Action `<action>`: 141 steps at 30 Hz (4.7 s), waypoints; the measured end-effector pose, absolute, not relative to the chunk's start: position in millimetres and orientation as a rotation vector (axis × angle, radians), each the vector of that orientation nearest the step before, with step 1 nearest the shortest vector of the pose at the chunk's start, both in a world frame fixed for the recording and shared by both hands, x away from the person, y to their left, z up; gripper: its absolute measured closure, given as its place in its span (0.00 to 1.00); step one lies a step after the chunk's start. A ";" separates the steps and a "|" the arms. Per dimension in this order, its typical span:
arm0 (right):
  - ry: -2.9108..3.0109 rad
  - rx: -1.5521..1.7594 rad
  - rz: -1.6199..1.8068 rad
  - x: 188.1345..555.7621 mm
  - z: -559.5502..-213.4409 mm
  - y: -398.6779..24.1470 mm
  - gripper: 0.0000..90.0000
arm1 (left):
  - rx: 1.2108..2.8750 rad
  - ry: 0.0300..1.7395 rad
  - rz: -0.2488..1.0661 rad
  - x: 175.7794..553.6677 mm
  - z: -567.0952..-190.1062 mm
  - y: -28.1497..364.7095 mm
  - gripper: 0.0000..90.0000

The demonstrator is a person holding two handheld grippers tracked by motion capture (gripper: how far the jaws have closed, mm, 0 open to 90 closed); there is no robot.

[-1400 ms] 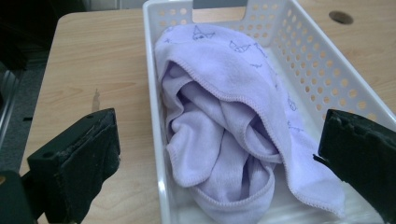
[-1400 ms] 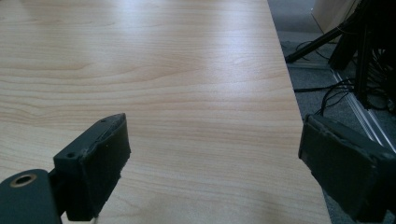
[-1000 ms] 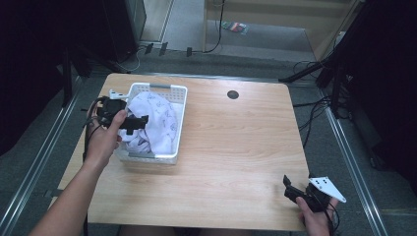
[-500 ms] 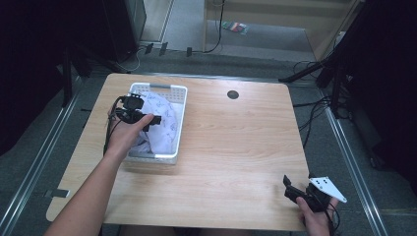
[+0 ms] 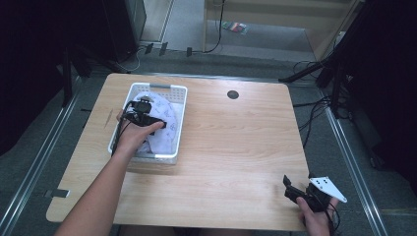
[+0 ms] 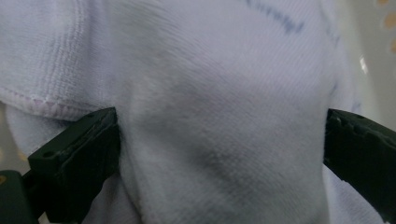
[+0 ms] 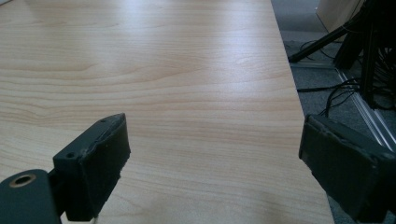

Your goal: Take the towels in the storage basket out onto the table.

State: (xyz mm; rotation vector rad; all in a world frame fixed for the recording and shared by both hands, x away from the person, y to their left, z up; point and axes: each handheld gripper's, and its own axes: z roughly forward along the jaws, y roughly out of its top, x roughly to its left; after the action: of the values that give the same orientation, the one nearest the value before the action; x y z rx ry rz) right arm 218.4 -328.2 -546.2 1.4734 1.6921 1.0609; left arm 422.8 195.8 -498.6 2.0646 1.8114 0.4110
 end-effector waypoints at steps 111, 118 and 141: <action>1.693 1.470 1.066 218.8 -546.2 -328.4 0.10 | 2.079 1.557 0.431 407.5 -373.5 90.7 0.54; 1.693 1.470 1.069 218.7 -546.1 -328.9 0.10 | 2.094 1.536 0.399 410.3 -381.3 74.4 0.54; 1.693 1.468 1.076 218.8 -546.0 -329.0 0.10 | 2.155 1.475 0.337 414.4 -412.7 12.7 0.54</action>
State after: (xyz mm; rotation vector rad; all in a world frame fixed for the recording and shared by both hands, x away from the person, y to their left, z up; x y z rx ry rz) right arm 218.8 -329.0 -546.0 1.4679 1.6932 1.0762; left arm 414.4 12.7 -412.7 2.1549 1.4748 0.3366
